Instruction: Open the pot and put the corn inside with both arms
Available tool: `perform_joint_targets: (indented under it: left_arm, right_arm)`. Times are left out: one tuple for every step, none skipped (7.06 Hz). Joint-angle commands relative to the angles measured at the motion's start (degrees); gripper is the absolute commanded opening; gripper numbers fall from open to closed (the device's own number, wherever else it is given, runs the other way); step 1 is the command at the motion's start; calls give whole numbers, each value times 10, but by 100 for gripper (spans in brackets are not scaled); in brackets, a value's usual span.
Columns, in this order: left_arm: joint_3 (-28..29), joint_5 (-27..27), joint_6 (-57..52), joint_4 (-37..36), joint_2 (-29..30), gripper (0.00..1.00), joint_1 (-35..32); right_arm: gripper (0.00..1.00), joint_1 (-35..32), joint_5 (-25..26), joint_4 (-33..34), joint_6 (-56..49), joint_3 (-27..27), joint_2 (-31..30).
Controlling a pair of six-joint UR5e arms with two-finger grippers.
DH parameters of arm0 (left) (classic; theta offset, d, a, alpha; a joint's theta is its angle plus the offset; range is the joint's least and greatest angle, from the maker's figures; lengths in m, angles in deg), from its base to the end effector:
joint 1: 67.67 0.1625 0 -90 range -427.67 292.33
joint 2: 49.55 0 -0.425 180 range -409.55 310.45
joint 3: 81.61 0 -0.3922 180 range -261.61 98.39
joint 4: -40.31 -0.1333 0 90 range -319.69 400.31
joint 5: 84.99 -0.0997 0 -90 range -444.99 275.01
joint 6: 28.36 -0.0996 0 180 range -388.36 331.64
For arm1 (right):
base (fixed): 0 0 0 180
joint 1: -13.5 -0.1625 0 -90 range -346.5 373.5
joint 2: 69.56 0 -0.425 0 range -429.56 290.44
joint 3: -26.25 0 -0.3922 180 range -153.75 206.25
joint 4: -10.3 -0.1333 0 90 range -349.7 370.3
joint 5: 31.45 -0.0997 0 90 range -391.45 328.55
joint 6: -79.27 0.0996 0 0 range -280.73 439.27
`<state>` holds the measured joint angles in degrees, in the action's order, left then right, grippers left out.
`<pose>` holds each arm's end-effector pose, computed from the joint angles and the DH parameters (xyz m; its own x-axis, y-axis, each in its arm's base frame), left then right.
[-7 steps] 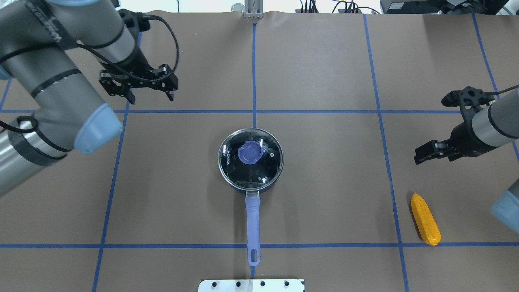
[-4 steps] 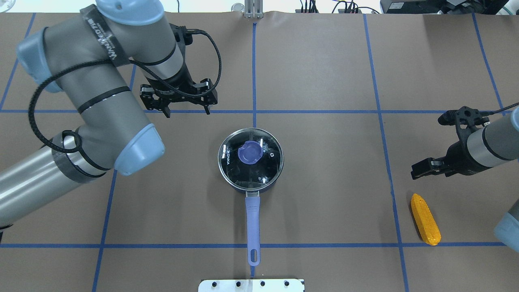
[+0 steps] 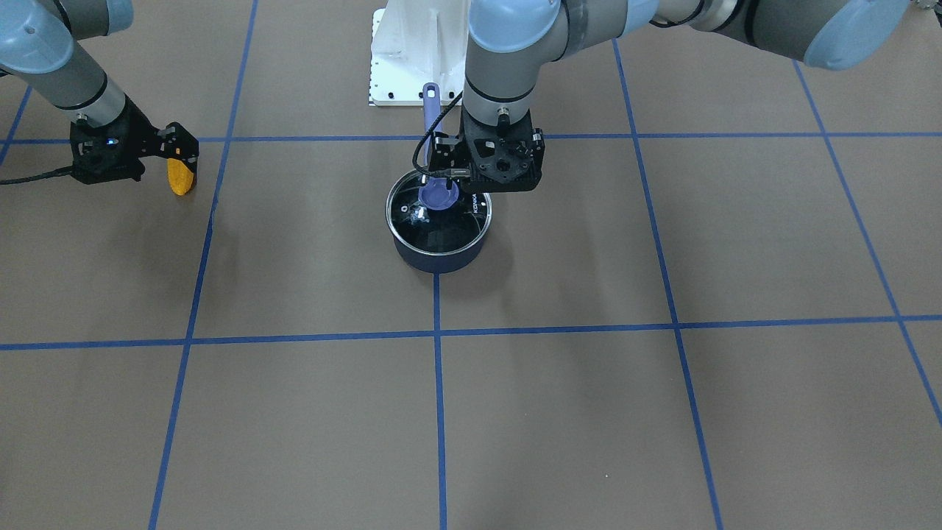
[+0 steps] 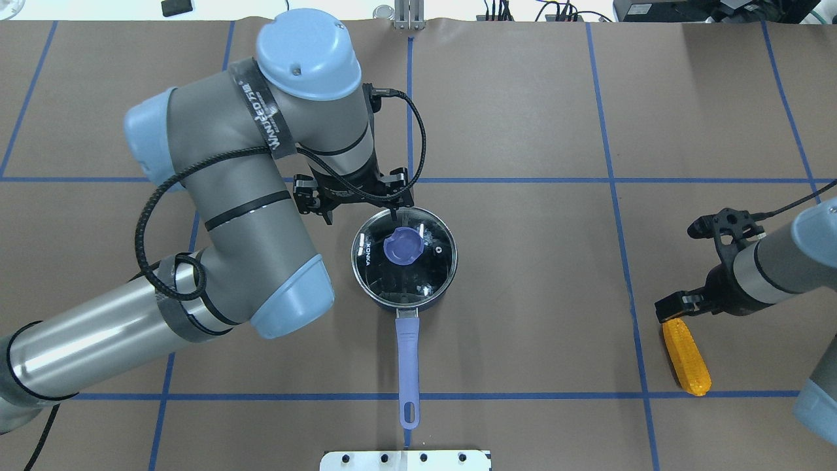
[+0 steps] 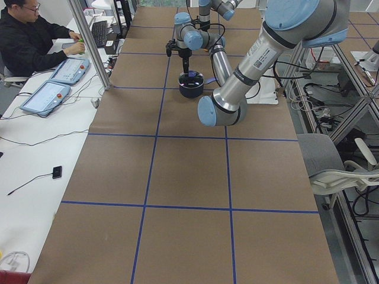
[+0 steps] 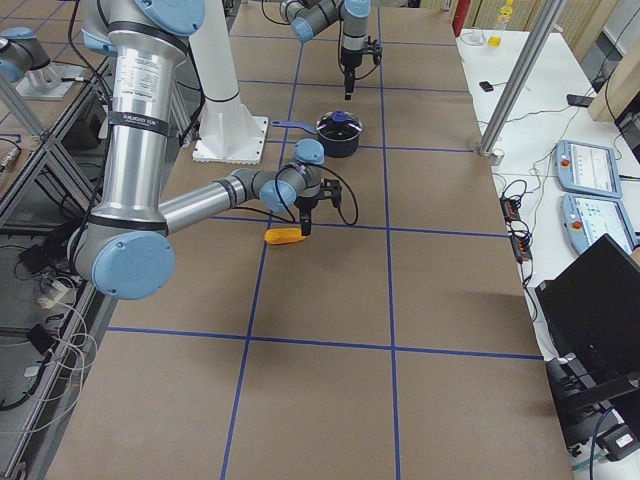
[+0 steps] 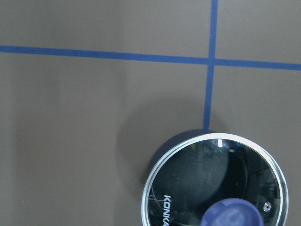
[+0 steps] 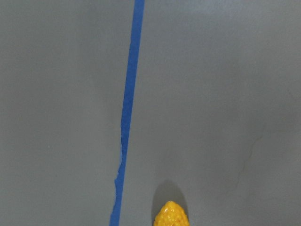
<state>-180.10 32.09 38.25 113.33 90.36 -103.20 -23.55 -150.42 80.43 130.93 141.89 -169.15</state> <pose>0.4893 -0.4575 0.1027 0.6682 -0.0428 -0.7427 0.0077 0.9987 -0.0507 -0.2983 -0.3318 0.4852 0.6933 -0.1566 0.7035 0.1654 0.9846 0.0563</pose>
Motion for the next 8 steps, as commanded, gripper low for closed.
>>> perform_joint_targets:
  left_arm:
    - [9, -7, 3, 7, 8, 100, 11]
    - [10, -7, 3, 7, 7, 99, 11]
    - [10, -7, 2, 7, 6, 99, 11]
    - [10, -7, 1, 7, 4, 99, 11]
    - [13, -7, 1, 7, 3, 99, 11]
    - [14, -8, -1, 7, 2, 99, 10]
    - [14, -7, -1, 7, 2, 99, 10]
    - [14, -8, -1, 7, 2, 99, 10]
  right_arm:
    - [98, 49, 29, 0, -1, -1, -11]
    - [97, 62, 30, 0, -2, -1, -11]
    - [94, 69, 30, 0, -4, -1, -12]
    - [92, 69, 30, -1, -9, 0, -20]
    - [88, 69, 30, -1, -9, 1, -24]
    - [80, 68, 30, -1, -9, 1, -27]
    - [74, 69, 30, 0, -9, 1, -28]
    - [68, 69, 30, 0, -9, 0, -32]
